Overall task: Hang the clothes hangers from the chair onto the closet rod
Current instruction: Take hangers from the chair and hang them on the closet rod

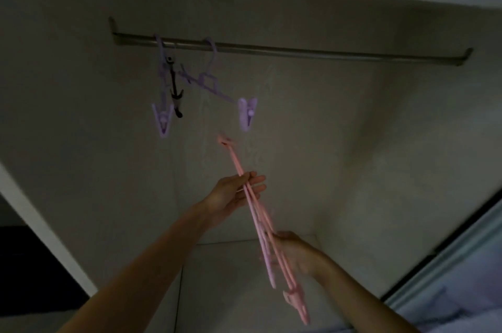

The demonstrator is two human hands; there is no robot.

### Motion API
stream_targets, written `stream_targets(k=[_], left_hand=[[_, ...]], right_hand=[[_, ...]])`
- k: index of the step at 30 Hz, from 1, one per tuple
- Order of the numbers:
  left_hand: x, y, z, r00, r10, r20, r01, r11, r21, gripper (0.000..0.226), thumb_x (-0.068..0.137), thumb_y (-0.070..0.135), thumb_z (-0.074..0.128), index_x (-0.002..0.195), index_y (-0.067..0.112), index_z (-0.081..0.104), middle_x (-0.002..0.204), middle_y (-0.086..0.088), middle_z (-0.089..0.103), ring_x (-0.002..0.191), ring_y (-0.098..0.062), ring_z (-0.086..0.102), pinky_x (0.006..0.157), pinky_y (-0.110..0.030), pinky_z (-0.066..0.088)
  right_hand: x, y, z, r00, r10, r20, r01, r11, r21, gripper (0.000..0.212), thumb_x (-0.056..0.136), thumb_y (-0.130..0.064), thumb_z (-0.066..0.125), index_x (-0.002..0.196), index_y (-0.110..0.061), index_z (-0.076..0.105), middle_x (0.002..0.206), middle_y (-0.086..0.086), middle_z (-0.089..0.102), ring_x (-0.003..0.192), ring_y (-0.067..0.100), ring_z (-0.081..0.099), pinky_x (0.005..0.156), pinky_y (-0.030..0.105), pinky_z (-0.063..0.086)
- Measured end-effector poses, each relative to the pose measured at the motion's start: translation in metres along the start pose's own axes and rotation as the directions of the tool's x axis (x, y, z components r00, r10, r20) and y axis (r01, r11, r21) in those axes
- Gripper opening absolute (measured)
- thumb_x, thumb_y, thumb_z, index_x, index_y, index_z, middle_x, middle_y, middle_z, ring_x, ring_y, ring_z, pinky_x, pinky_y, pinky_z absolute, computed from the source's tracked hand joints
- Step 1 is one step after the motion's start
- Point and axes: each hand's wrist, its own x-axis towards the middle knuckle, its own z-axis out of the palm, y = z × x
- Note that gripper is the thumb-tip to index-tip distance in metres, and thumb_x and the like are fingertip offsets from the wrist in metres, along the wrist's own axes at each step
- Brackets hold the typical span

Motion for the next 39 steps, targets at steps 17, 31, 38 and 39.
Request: stream_targets(k=[17,31,38,39], left_hand=[[0.010,-0.002,-0.021,0.936,-0.190,-0.296,0.181,0.982,-0.056,0.035,0.101,0.005,0.023,0.072,0.002,0.043,0.065,-0.016,0.065,0.036,-0.021,0.064,0.031,-0.019,0.047],[0.019,0.032,-0.014,0.944,-0.104,-0.314,0.161,0.974,0.162,0.036,0.095,0.034,0.046,0.065,0.014,0.044,0.043,0.004,0.050,0.022,-0.002,0.030,0.029,-0.004,0.017],[0.026,0.013,0.003,0.962,-0.100,-0.253,0.108,0.994,0.019,0.034,0.094,0.035,0.052,0.068,0.013,0.047,0.061,-0.004,0.057,0.021,0.000,0.028,0.024,-0.007,0.017],[0.026,0.007,0.001,0.960,-0.098,-0.263,0.103,0.995,0.006,0.035,0.095,0.030,0.050,0.066,0.011,0.047,0.050,-0.001,0.056,0.021,0.000,0.029,0.024,-0.007,0.017]], right_hand=[[-0.022,-0.068,-0.104,0.848,-0.298,-0.438,0.231,0.952,-0.201,0.031,0.090,0.011,0.038,0.081,-0.011,0.058,0.039,-0.005,0.036,0.025,0.002,0.028,0.030,0.011,0.020],[-0.030,-0.157,-0.046,0.837,-0.441,-0.324,0.370,0.892,-0.260,0.031,0.097,-0.009,0.031,0.074,-0.019,0.049,0.039,-0.009,0.031,0.027,0.000,0.023,0.030,0.009,0.015],[-0.037,-0.133,-0.030,0.980,-0.199,0.022,0.195,0.973,0.122,0.025,0.098,-0.017,0.031,0.080,-0.016,0.050,0.040,-0.006,0.032,0.027,0.003,0.023,0.032,0.012,0.020],[-0.041,-0.132,-0.031,0.982,-0.179,0.064,0.172,0.980,0.099,0.024,0.098,-0.016,0.033,0.083,-0.016,0.052,0.043,-0.005,0.037,0.029,0.005,0.029,0.033,0.014,0.026]])
